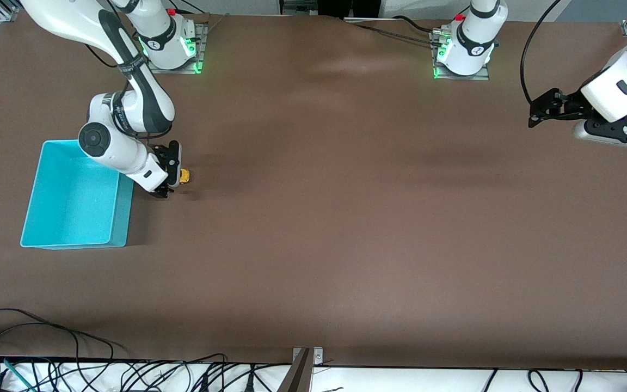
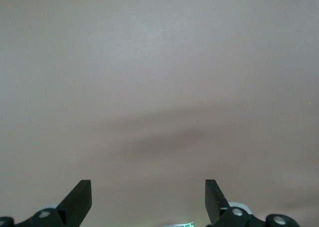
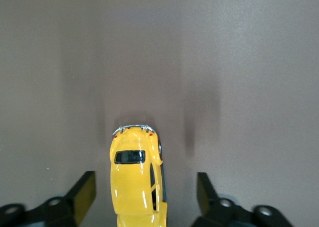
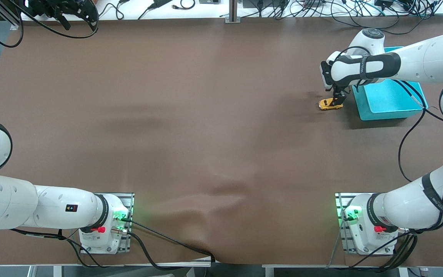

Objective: Wind up and store yellow beetle car
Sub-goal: 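Lift the car with the right gripper and lower it into the bin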

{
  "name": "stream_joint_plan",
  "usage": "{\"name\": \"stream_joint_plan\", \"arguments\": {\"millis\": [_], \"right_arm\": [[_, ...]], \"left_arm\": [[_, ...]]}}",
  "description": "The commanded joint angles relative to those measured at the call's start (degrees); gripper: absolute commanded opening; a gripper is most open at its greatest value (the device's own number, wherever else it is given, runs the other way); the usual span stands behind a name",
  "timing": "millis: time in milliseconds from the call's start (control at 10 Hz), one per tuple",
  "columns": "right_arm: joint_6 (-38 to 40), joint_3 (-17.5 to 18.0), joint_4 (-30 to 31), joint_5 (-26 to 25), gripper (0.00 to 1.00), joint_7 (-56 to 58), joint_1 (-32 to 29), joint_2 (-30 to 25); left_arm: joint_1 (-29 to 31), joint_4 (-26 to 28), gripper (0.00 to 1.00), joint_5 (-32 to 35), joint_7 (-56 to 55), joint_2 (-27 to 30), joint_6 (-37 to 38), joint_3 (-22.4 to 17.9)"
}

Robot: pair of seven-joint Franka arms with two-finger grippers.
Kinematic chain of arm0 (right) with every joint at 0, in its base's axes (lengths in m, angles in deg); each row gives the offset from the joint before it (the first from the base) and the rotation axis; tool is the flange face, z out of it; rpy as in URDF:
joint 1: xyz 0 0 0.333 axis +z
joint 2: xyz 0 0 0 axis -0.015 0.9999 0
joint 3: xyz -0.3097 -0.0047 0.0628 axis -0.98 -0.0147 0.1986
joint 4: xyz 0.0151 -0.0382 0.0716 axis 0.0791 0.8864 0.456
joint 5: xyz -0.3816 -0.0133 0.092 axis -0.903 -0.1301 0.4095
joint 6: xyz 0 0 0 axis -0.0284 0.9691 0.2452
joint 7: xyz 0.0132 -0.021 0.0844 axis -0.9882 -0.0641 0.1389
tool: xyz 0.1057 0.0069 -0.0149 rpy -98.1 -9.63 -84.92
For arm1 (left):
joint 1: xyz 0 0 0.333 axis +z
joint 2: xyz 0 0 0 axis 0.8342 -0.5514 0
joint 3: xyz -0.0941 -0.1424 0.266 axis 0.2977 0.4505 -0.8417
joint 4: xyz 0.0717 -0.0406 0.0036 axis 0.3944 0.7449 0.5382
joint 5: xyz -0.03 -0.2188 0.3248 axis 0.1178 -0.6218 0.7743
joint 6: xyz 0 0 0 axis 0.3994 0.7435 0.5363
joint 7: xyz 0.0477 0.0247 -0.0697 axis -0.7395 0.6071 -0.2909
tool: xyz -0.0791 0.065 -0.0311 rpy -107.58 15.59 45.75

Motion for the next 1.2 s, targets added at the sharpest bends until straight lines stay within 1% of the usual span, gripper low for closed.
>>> {"name": "stream_joint_plan", "arguments": {"millis": [0, 100, 200, 300, 500, 700, 900, 1000, 1100], "right_arm": [[-1.8, 0.1, 0.9, 0.1, 0.64, 1.6, -0.2, 0.3], [-2.0, -0.1, 0.9, 0.1, 0.5, 1.9, -0.2, 0.5], [-2.0, -0.1, 0.9, 0.1, 0.31, 2.0, -0.2, 0.4], [-2.0, -0.1, 0.9, 0.1, 0.0, 2.0, -0.3, 0.4], [-1.6, -0.1, 0.9, 0.1, 0.0, 2.0, -0.3, -0.3], [0.5, -0.1, 0.4, 0.1, 0.0, 0.3, -0.3, -3.3], [6.4, -0.2, -1.0, 0.2, 0.0, 0.2, -0.3, -7.1], [10.6, -0.2, -2.2, 0.4, 0.0, -0.8, -0.3, -9.4], [16.4, -0.2, -4.7, 0.1, 0.0, -3.2, -0.3, -11.7]], "left_arm": [[0.4, -0.9, 1.0, -1.6, -0.2, -0.3, 0.4, 0.0], [0.6, -0.9, 1.0, -1.5, 0.0, -0.3, 0.4, 0.0], [0.6, -0.9, 1.0, -1.5, 0.0, -0.3, 0.5, 0.0], [0.5, -1.2, 1.0, -1.5, -0.1, -0.3, 0.5, 0.0], [0.6, -1.5, 1.0, -1.5, 0.0, -0.7, 0.8, 0.0], [0.6, -1.6, 1.0, -1.5, 0.0, -0.7, 1.1, 0.0], [0.6, -1.7, 1.0, -1.5, 0.0, -0.8, 1.1, 0.0], [0.6, -1.7, 1.0, -1.5, 0.0, -0.7, 1.2, 0.1], [0.6, -1.6, 1.0, -1.5, 0.0, -0.7, 1.3, 0.1]]}}
